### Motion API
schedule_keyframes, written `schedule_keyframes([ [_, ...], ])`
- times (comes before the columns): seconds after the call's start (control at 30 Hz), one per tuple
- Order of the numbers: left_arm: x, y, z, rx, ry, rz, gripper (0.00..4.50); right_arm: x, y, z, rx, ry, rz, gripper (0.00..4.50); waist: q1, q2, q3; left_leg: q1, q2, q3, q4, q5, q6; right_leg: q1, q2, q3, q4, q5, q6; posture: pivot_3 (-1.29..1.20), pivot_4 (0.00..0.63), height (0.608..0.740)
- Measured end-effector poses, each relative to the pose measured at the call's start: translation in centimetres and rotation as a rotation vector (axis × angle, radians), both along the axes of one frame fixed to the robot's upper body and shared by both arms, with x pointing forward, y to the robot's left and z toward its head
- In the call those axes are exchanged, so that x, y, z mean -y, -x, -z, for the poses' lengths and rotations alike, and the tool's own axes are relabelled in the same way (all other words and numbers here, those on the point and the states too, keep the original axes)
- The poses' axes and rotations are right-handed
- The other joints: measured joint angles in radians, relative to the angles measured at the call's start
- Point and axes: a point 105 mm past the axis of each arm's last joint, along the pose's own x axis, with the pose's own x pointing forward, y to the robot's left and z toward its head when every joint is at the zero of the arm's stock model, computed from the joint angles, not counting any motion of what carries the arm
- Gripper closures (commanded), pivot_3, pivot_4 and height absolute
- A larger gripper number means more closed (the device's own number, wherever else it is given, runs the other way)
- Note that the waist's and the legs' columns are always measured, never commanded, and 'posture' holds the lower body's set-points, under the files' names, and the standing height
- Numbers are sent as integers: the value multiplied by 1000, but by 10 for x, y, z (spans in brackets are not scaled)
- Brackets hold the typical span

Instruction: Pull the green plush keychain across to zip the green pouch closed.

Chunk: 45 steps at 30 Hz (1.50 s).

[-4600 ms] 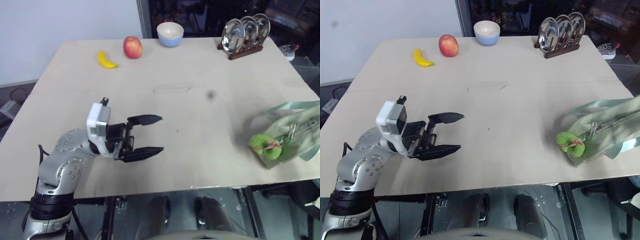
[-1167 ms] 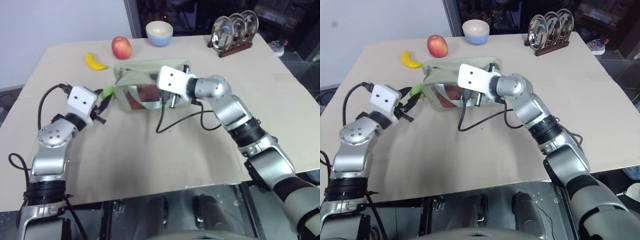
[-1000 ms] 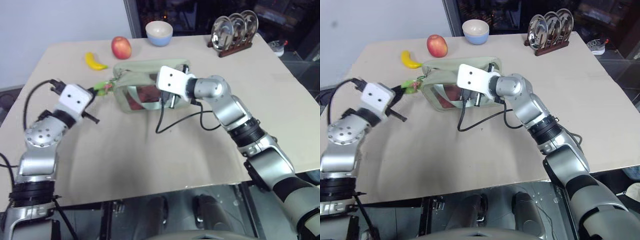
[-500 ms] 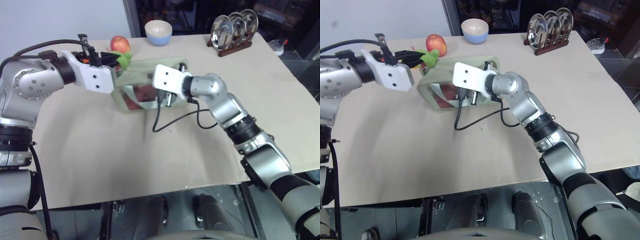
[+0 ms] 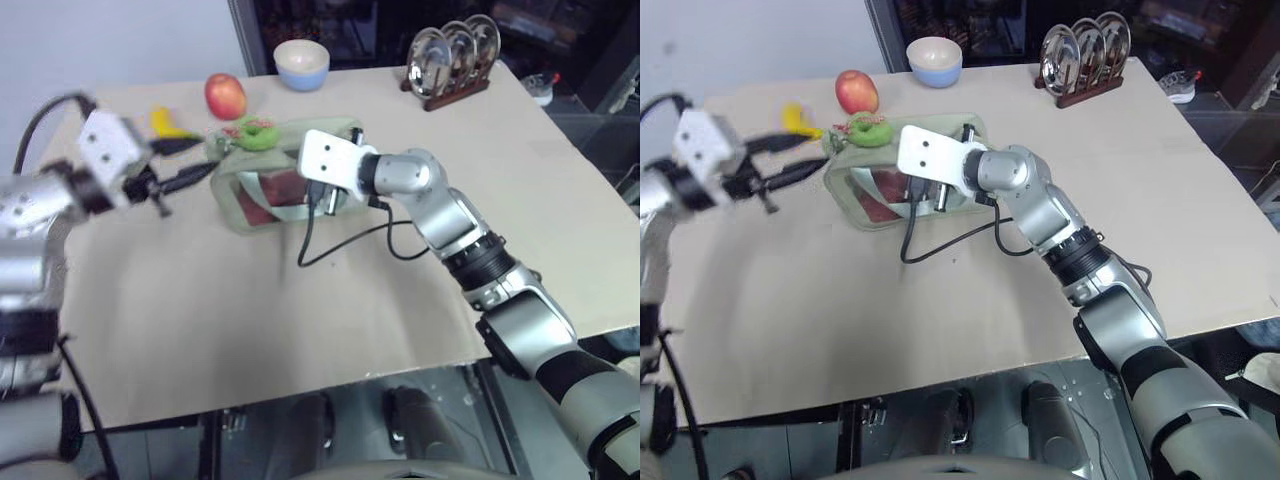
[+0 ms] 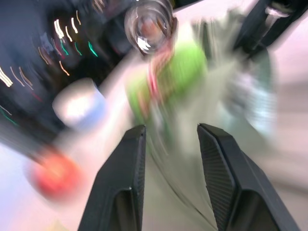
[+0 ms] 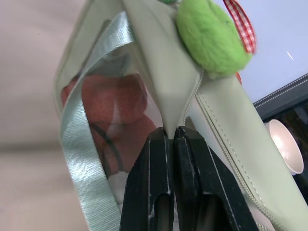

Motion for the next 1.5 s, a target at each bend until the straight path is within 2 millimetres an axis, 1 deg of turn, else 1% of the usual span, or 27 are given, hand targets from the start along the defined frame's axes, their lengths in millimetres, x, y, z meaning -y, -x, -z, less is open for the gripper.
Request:
schedule_keyframes([
  [0.03, -6, 9, 14, -46, 70, -39, 2781, 1, 0, 0, -2, -1, 3, 4500, 5, 0, 0, 0, 0, 0, 0, 0, 0, 0, -1, -1, 0, 0, 0, 0, 150, 733],
  [0.1, -9, 16, 32, -78, 140, -101, 2781, 3, -2, 0, -7, 2, 11, 4500, 17, 0, 0, 1, 0, -3, 0, 0, 0, 2, -2, -3, 0, 0, 0, 0, 150, 733],
  [0.13, -9, 16, 40, -87, 168, -126, 2781, 4, -2, 0, -10, 2, 16, 4500, 28, 0, 0, 1, -1, -4, 0, 0, -1, 2, -3, -4, 0, 0, 0, 0, 150, 733],
  [0.23, -6, 11, 43, -57, 207, -184, 2781, 3, -1, 0, -15, 3, 12, 4500, 39, -1, -1, 1, -2, -7, 1, 1, -2, 3, -4, -6, 0, 2, -3, 0, 150, 733],
  [0.33, 6, 0, 42, -16, 232, -205, 2781, 0, 2, 0, -16, 1, -2, 4500, 41, -2, -1, 1, -4, -8, 1, 2, -3, 3, -4, -7, 1, 2, -3, 0, 150, 733],
  [0.43, 14, -8, 43, -3, 232, -197, 2781, 0, 3, -1, -16, 3, -5, 4500, 39, -2, -1, 1, -4, -8, 0, 3, -6, 3, -4, -7, 0, 2, -3, 0, 150, 733],
  [0.57, 18, -17, 47, -5, 230, -194, 2781, 0, 3, -2, -17, 2, -3, 4500, 35, -2, -1, 0, -4, -7, -2, 4, -7, 2, -4, -6, 0, 2, -3, 0, 150, 733],
  [0.67, 16, -21, 51, -10, 240, -209, 2710, 1, 5, -3, -45, -9, -12, 3460, 35, -2, -1, 0, -4, -8, -2, 3, -5, 2, -4, -6, 0, 2, -3, 0, 150, 733],
  [0.77, 18, -23, 51, -8, 253, -207, 2710, 2, 6, -9, -34, -31, -7, 2105, 35, -2, -1, 0, -4, -8, -1, 2, -4, 2, -4, -6, 0, 2, -3, 0, 150, 733],
  [0.87, 18, -22, 52, -7, 257, -211, 2710, 10, 8, -18, -44, -77, 3, 2105, 37, -2, -1, 0, -4, -8, -2, 2, -4, 2, -4, -6, 0, 2, -3, 0, 150, 733],
  [0.93, 18, -19, 53, -10, 257, -214, 2710, 16, 13, -26, -71, -136, 2, 2105, 37, -2, -1, 0, -4, -8, -2, 2, -4, 2, -4, -6, 0, 2, -3, 0, 150, 733],
  [1.07, 19, -10, 55, -15, 264, -210, 2710, 35, 34, -38, -144, -226, -55, 2105, 37, -2, -1, -1, -4, -10, -2, 2, -3, 2, -5, -4, -1, 2, -3, 0, 150, 733],
  [1.1, 19, -8, 53, -14, 266, -211, 2710, 45, 43, -37, -177, -242, -73, 1569, 40, -2, -1, -1, -4, -10, -2, 2, -3, 3, -5, -5, -2, 2, -3, 0, 150, 733],
  [1.2, 15, -6, 52, -10, 279, -222, 2710, 64, 60, -26, -264, -259, -102, 273, 44, -2, -1, -1, -4, -11, -1, 2, -3, 4, -6, -6, -2, 2, -3, 0, 150, 733],
  [1.23, 15, -6, 52, -13, 279, -223, 2710, 68, 66, -20, -292, -257, -111, 70, 43, -2, -1, -1, -4, -11, -1, 2, -3, 4, -6, -6, -2, 2, -3, 0, 150, 733],
  [1.37, 17, -8, 50, -7, 278, -219, 2710, 75, 91, 3, -390, -250, -156, 70, 43, -2, -1, -1, -4, -11, -1, 2, -3, 4, -6, -5, -2, 2, -3, 0, 150, 733],
  [1.4, 17, -8, 49, -3, 277, -218, 2710, 75, 94, 5, -402, -248, -158, 70, 41, -2, -1, -1, -4, -11, -1, 2, -3, 4, -6, -5, -2, 2, -3, 0, 150, 733],
  [1.5, 17, -12, 47, 2, 270, -220, 2710, 75, 100, 3, -400, -262, -169, 70, 40, -2, -1, 0, -4, -11, 0, 2, -3, 4, -5, -5, -1, 2, -3, 0, 150, 733],
])
